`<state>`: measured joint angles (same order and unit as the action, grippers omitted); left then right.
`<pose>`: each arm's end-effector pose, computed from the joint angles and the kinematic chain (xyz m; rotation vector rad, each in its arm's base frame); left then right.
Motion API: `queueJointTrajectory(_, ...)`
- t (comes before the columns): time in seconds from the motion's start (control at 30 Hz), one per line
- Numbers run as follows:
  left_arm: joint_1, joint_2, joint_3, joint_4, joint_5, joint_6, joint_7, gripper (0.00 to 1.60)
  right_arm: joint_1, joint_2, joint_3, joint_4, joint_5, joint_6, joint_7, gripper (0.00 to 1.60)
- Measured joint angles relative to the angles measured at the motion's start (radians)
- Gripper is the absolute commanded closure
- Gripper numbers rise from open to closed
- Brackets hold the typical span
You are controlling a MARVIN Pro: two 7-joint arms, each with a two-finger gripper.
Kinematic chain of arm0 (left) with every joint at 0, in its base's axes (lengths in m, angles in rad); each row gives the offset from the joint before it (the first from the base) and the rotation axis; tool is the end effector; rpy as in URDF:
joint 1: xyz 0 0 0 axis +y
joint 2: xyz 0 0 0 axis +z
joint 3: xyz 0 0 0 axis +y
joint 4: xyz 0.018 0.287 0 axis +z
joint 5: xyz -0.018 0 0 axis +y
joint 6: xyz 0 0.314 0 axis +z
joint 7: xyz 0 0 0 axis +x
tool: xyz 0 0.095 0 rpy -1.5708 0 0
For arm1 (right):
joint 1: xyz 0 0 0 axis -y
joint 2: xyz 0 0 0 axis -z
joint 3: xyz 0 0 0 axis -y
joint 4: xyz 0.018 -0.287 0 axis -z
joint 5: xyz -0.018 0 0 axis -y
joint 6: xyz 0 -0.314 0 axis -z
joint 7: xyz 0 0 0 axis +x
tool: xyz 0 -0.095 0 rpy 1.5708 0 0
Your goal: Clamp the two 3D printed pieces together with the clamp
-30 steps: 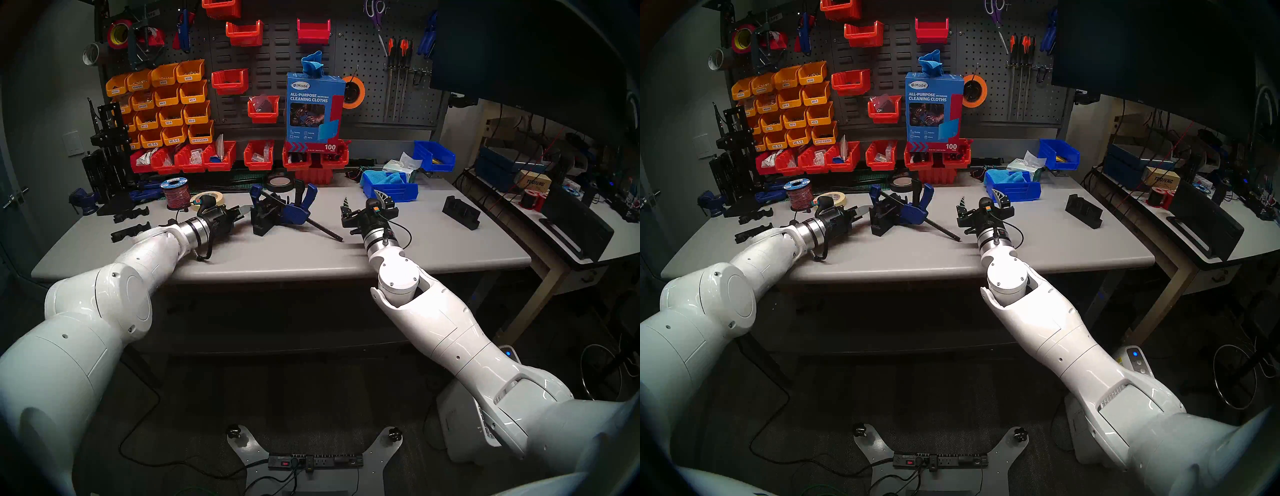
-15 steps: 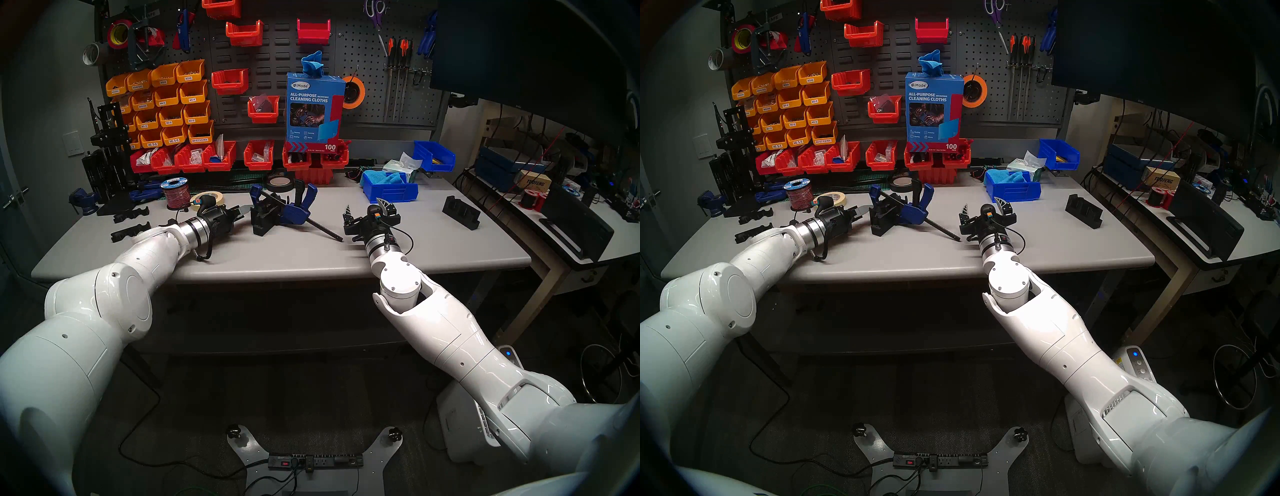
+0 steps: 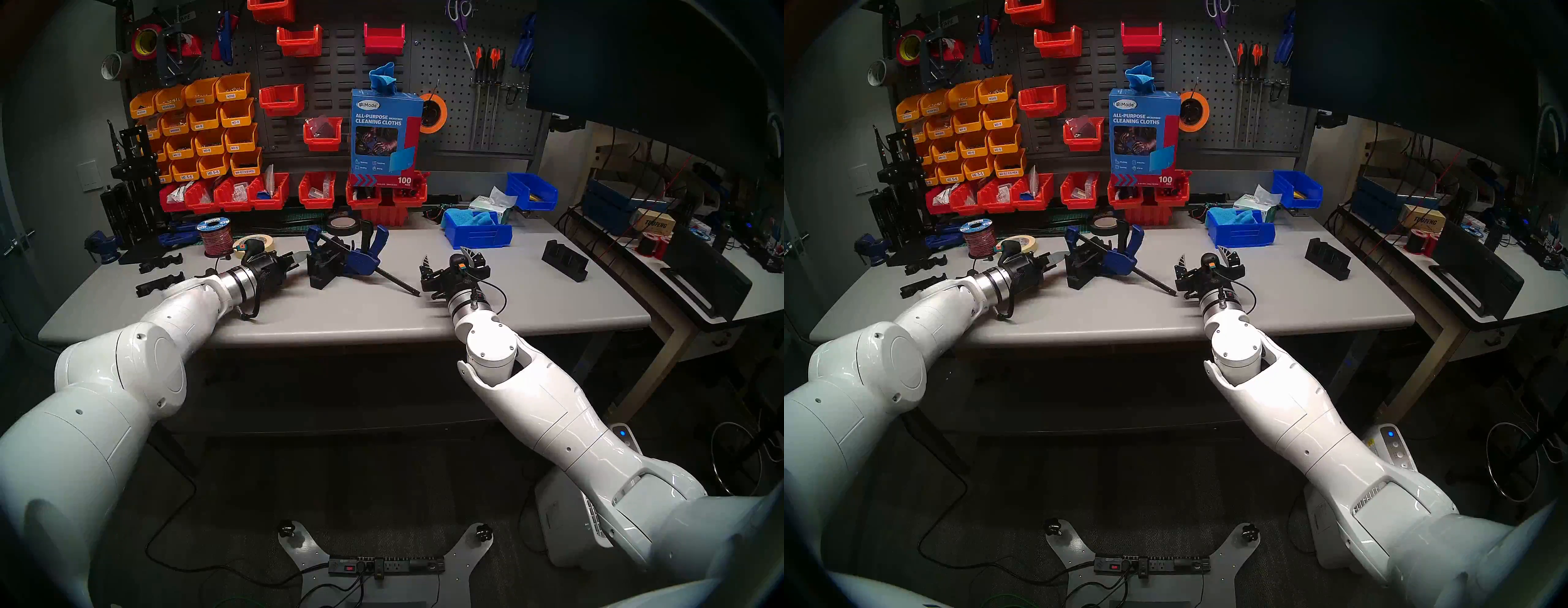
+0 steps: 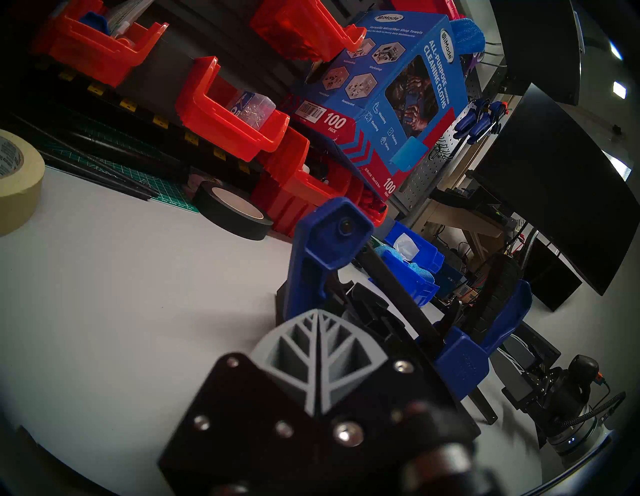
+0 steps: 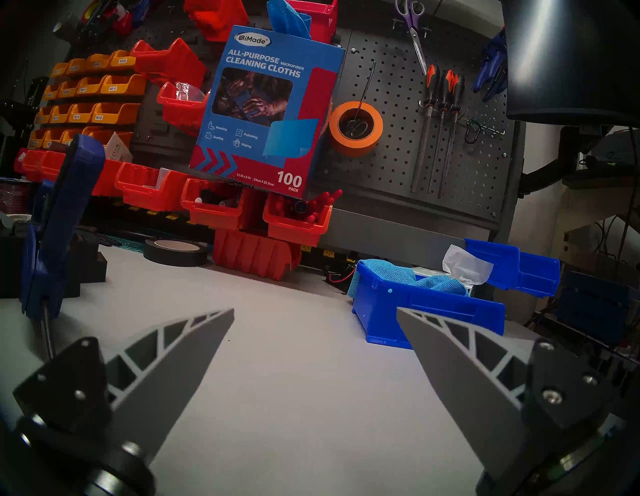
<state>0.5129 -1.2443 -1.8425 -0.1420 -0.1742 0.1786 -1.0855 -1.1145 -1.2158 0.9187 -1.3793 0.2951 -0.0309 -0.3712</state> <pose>0.5869 0.1440 -0.2410 1.7866 -0.0913 1.4238 0.5041 0.0721 -0.2440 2.0241 0.3903 2.3111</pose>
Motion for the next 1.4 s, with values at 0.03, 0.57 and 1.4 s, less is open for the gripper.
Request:
queueJointTrajectory(0.03, 0.000, 0.000, 0.000, 0.000, 0.000, 0.000, 0.000, 0.00, -0.001, -0.001, -0.001, -0.001, 0.005, 0.000, 0.005, 0.00)
queueJointTrajectory(0.57, -0.003, -0.018, 0.000, -0.001, 0.009, -0.003, -0.003, 0.00, -0.005, -0.005, -0.001, -0.012, 0.060, 0.000, 0.068, 0.00)
queueJointTrajectory(1.4, 0.002, 0.030, -0.001, 0.001, 0.027, 0.010, -0.077, 0.00, -0.005, 0.020, 0.002, -0.023, 0.097, 0.000, 0.134, 0.00)
